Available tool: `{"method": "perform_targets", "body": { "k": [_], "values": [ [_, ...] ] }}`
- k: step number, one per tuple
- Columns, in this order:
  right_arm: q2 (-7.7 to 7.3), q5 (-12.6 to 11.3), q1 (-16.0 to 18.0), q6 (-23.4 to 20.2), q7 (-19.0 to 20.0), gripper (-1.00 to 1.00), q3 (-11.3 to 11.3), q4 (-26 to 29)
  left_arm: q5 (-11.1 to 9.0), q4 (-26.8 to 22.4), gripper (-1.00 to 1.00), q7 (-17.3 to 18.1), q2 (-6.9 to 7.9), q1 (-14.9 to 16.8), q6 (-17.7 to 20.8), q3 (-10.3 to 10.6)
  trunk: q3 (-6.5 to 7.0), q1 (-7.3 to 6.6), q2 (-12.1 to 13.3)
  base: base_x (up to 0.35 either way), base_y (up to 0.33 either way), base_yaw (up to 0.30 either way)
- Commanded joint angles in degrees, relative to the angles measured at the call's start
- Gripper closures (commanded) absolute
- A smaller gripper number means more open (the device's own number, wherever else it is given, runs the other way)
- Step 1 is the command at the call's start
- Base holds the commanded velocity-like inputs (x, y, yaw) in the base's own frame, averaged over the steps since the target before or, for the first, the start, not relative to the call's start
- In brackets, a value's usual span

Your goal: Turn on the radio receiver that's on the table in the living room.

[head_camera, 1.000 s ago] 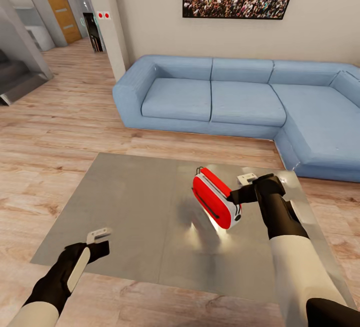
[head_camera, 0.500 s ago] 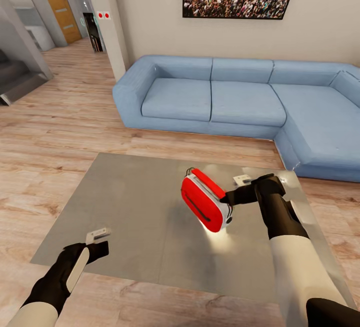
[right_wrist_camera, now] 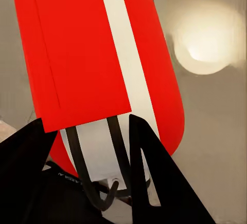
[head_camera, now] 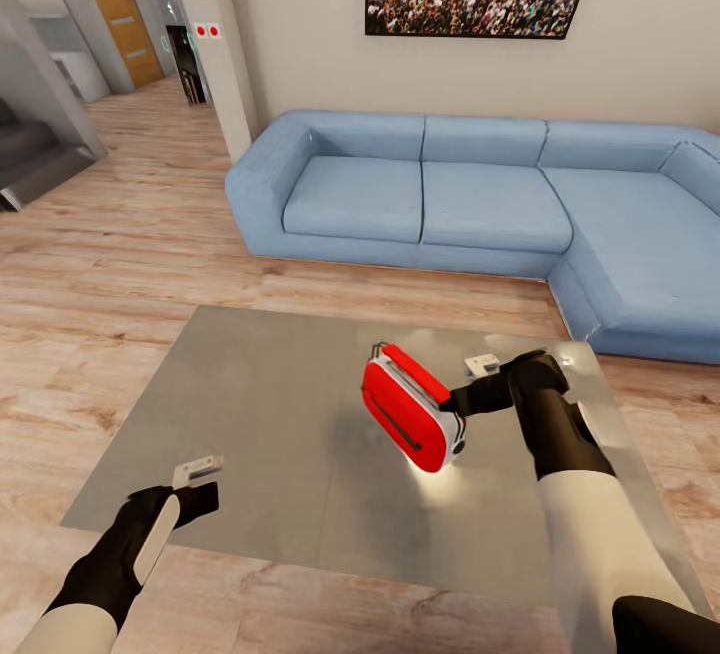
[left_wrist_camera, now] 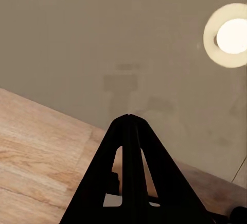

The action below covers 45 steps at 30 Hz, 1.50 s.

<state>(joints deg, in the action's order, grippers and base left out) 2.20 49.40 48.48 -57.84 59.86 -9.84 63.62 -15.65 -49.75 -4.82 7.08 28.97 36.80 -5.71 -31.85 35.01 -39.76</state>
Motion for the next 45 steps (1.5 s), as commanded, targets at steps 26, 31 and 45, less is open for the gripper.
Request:
{"method": "perform_targets", "body": {
  "k": [26,31,45],
  "values": [
    [1.14,-3.78,-0.22,12.11,-8.8,1.0,-0.93,-3.78,0.0,0.0,1.0,-0.02,-0.3,-0.02,-0.11,0.06,0.01,0.0,-0.01,0.0,0.0,0.0],
    [1.14,-6.28,-0.22,12.18,-8.88,1.0,-1.14,-3.85,0.0,0.0,1.0,-0.02,-0.31,-0.02,-0.14,0.08,0.01,0.0,-0.01,0.0,0.0,0.0],
    [1.14,-6.69,-0.22,12.31,-8.87,1.0,-4.41,-4.3,0.0,0.0,1.0,-0.02,-0.37,-0.03,-0.15,0.09,-0.89,1.09,-2.01,0.0,0.0,0.0]
  ]
}}
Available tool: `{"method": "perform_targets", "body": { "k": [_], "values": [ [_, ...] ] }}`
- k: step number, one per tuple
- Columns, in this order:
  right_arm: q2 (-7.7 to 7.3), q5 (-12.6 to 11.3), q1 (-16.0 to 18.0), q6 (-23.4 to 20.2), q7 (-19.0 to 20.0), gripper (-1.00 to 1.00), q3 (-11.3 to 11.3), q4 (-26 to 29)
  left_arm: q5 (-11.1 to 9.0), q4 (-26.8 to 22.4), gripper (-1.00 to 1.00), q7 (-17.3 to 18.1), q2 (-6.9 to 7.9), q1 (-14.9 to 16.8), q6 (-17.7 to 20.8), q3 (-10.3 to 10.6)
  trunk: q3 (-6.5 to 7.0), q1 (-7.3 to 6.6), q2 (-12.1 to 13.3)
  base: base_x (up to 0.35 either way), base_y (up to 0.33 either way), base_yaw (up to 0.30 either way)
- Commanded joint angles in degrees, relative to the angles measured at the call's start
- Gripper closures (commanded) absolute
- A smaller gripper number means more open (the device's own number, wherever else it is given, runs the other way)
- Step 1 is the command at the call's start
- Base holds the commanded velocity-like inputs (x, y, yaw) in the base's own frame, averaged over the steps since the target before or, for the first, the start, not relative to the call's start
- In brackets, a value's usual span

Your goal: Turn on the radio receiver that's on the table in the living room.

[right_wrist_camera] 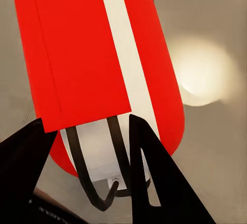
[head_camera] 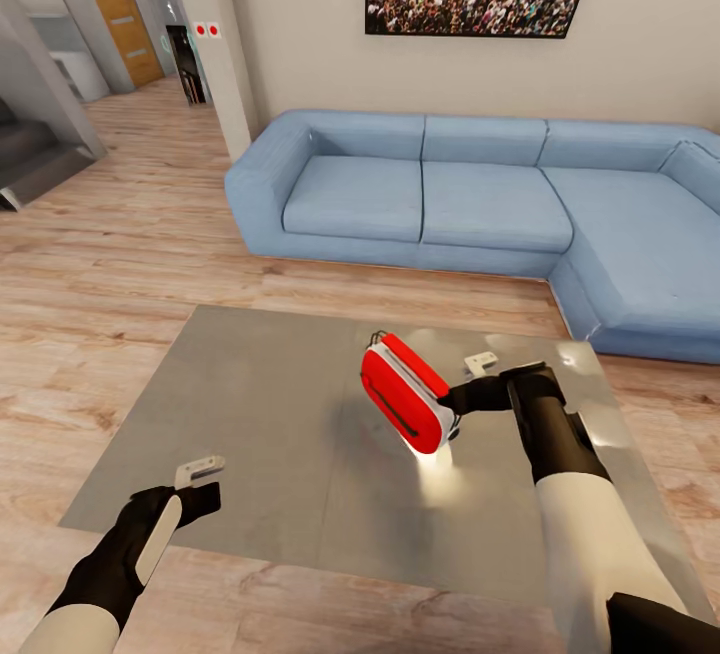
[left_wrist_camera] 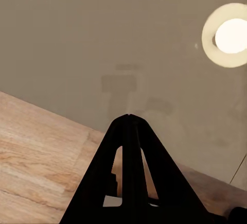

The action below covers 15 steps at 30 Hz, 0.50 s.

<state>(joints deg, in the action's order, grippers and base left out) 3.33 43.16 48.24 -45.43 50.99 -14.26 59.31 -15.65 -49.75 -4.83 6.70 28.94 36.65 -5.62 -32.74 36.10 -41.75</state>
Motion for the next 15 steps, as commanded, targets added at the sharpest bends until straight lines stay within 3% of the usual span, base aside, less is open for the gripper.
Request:
{"method": "perform_targets", "body": {
  "k": [1,6,15],
  "values": [
    [0.0,-0.41,0.01,-0.13,-0.07,1.0,0.04,-0.15,0.0,0.0,1.0,0.0,-0.01,-0.01,-0.02,0.0,-0.18,0.22,-0.42,0.0,0.0,0.0],
    [0.01,-0.01,0.01,-0.57,-0.26,1.0,0.55,-0.4,0.0,0.0,1.0,0.01,-0.02,-0.01,0.0,0.06,-1.08,1.32,-2.43,0.0,0.0,0.0],
    [0.05,1.3,0.01,-3.46,-0.28,1.0,1.22,-0.42,0.0,0.0,1.0,0.0,-0.08,0.0,0.03,0.09,-1.08,1.32,-2.43,0.0,0.0,0.0]
  ]
}}
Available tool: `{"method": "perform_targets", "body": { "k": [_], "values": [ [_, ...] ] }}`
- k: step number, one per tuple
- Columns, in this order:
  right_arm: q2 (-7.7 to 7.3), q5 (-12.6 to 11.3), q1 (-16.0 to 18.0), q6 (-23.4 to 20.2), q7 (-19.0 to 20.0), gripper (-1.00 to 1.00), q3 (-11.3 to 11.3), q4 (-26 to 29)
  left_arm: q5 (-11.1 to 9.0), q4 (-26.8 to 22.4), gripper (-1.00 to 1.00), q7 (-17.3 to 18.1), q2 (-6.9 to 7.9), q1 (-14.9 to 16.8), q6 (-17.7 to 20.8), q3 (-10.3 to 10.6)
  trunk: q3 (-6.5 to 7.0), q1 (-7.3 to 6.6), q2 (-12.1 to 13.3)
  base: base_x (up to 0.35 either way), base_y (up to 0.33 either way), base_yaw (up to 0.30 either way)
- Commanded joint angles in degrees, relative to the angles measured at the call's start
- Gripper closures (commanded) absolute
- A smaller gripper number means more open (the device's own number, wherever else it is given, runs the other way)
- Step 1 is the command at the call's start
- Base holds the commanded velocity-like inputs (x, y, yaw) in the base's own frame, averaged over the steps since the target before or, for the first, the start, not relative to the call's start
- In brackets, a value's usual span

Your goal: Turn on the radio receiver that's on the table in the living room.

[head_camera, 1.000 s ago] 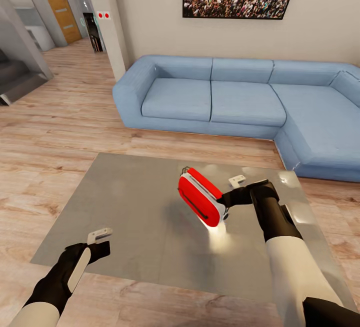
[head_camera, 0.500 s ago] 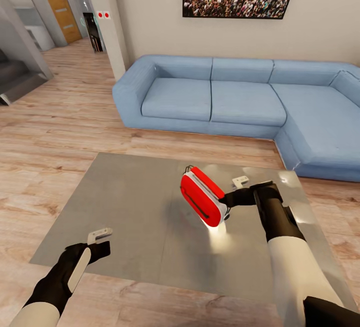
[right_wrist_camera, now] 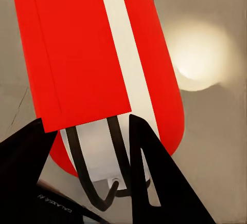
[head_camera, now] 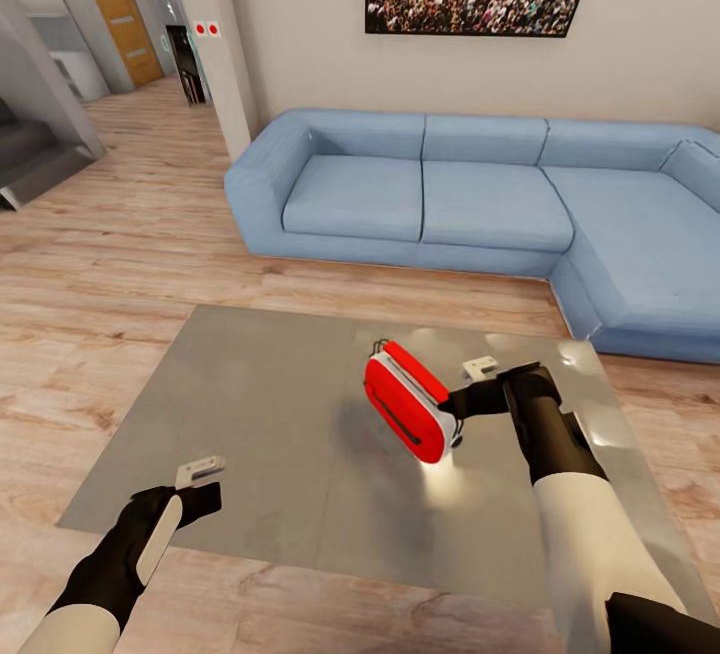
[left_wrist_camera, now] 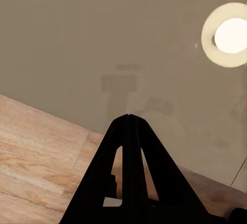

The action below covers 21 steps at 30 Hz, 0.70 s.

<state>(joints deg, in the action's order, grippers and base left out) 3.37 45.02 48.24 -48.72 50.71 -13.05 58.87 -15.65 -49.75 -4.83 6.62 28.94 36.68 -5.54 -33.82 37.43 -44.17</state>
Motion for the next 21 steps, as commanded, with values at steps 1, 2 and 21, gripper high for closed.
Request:
{"method": "perform_targets", "body": {
  "k": [1,2,21],
  "values": [
    [0.01,-0.38,0.01,-0.39,0.0,1.0,0.54,0.02,0.0,0.0,1.0,0.0,-0.01,-0.01,0.02,0.0,0.0,0.0,0.0,0.0,0.0,0.0],
    [0.02,-0.28,0.01,-0.72,0.0,1.0,1.23,0.01,0.0,0.0,1.0,0.0,-0.02,-0.02,0.03,0.0,0.0,0.0,0.0,0.0,0.0,0.0],
    [0.01,-0.11,0.01,-2.35,0.08,1.0,4.0,0.01,0.0,0.0,1.0,0.09,-0.03,0.0,0.0,0.0,-0.36,0.44,-0.81,0.0,0.0,0.0]
  ]
}}
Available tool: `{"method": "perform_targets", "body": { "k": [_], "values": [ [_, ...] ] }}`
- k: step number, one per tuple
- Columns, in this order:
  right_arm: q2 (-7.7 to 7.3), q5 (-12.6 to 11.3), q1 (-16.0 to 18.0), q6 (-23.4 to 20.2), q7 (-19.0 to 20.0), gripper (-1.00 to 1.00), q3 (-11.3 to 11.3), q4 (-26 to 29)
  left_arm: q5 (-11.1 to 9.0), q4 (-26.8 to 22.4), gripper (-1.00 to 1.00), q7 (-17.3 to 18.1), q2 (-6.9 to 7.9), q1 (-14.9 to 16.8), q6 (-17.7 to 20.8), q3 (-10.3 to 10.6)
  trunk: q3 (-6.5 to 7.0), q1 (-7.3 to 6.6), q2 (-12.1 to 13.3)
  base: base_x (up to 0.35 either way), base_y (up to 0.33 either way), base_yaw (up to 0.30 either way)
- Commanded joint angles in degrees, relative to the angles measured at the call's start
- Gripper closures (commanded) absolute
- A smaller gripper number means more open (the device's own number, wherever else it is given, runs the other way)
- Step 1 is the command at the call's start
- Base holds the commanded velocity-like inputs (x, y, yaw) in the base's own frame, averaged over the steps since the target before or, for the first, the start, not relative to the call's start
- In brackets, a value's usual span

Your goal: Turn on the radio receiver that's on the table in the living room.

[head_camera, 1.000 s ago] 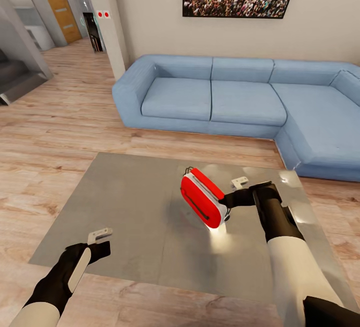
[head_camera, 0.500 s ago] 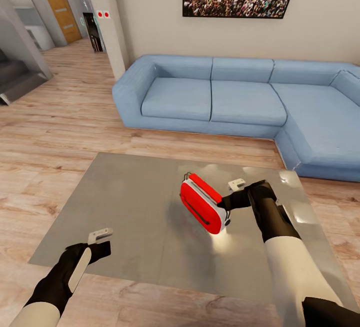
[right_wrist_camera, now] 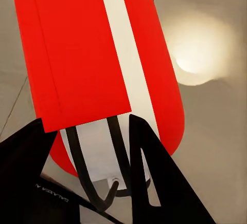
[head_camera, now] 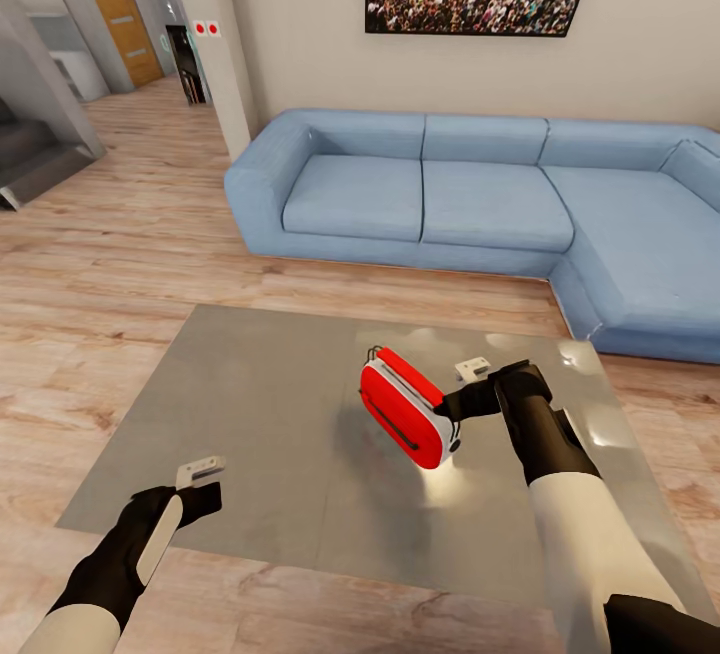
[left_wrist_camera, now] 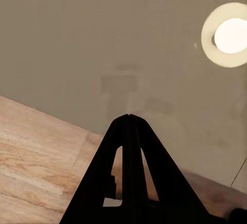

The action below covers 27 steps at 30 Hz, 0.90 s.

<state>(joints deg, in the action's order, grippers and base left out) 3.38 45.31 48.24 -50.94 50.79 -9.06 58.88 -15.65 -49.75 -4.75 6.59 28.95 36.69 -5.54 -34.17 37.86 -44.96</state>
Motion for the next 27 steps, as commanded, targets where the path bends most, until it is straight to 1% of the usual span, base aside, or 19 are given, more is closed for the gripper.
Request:
{"method": "perform_targets", "body": {
  "k": [1,11,27],
  "values": [
    [0.0,-0.4,0.01,-0.13,0.0,1.0,0.01,0.01,0.0,0.0,1.0,0.0,0.0,-0.01,-0.01,0.0,-0.18,0.22,-0.42,0.0,0.0,0.0],
    [0.01,-0.48,0.01,0.06,0.21,1.0,0.01,0.01,0.0,0.0,1.0,0.0,0.0,-0.03,-0.04,0.0,-1.98,2.42,-4.43,0.0,0.0,0.0],
    [0.01,-0.9,0.01,0.4,0.6,1.0,-0.06,0.01,0.0,0.0,1.0,0.0,0.0,-0.03,-0.04,0.0,-1.98,2.42,-4.43,0.0,0.0,0.0]
  ]
}}
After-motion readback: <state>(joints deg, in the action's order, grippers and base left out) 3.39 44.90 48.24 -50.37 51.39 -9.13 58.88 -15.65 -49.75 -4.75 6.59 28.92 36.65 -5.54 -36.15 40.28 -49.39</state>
